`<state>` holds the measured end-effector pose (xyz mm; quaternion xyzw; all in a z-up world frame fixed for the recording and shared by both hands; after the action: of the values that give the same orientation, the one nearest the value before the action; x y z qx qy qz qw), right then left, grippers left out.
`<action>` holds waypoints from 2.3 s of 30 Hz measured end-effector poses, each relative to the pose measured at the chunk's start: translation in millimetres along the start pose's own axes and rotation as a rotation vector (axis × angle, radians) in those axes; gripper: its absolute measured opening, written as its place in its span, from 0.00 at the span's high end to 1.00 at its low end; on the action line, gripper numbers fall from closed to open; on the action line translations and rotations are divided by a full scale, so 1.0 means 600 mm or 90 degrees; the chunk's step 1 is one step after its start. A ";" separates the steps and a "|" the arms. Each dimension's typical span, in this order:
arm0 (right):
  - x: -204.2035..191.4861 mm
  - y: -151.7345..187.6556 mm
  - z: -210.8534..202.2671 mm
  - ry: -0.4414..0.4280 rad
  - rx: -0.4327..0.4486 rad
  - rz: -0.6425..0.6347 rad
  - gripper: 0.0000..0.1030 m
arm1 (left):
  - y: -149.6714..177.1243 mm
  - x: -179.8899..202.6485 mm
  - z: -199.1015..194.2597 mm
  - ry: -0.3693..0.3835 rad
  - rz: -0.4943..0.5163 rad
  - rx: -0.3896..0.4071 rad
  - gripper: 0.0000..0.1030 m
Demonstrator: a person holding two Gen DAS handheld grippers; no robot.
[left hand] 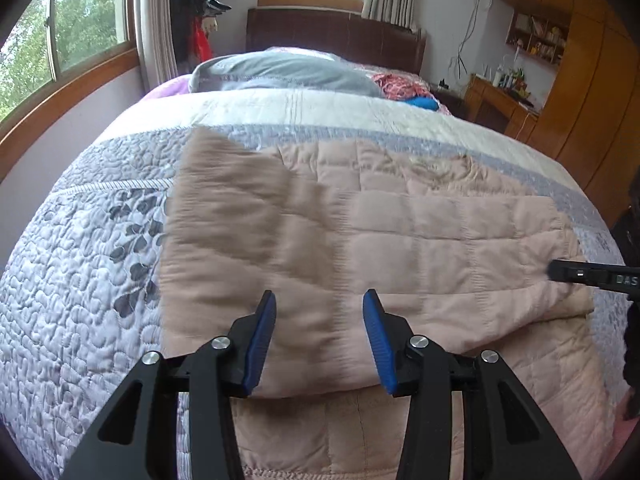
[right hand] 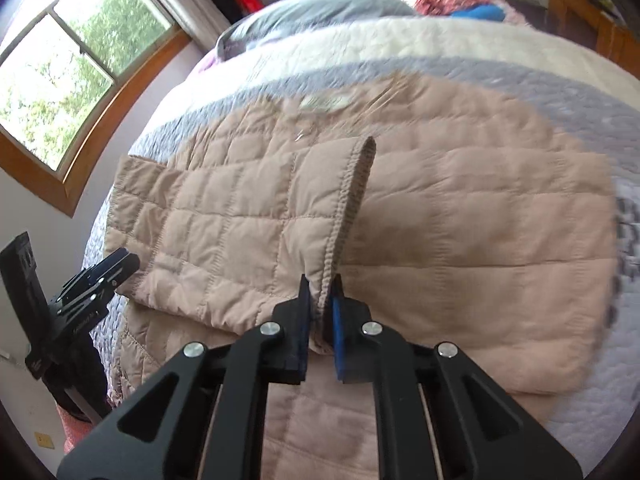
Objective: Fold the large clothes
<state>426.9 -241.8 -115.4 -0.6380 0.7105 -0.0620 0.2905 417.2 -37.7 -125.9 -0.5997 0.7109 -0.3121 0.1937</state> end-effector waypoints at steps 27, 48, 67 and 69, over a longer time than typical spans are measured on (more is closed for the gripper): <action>0.175 0.008 -0.008 0.110 0.033 0.093 0.89 | 0.014 0.023 0.101 -0.051 0.053 -0.062 0.55; 0.021 0.069 0.078 0.074 -0.042 -0.003 0.91 | 0.044 0.144 0.113 0.001 0.113 -0.069 0.54; 0.094 0.171 -0.043 0.060 0.014 0.015 0.79 | 0.086 0.014 -0.005 -0.028 0.092 -0.027 0.53; 0.116 0.203 -0.063 0.073 0.020 0.015 0.75 | 0.114 -0.027 -0.042 -0.042 0.081 -0.025 0.48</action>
<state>300.9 -296.4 -163.1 -0.6206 0.7322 -0.1061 0.2598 354.4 -11.1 -155.4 -0.5672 0.7468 -0.2652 0.2244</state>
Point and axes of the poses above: each gripper's, at about its wrist camera, not at the fingertips, and z roughly the way its jaws point, x to its right, y to its underside, the point moved 10 cm from there along z, roughly the way its jaws point, and after that the axes turned 4 degrees about x, right-handed, at the moved point
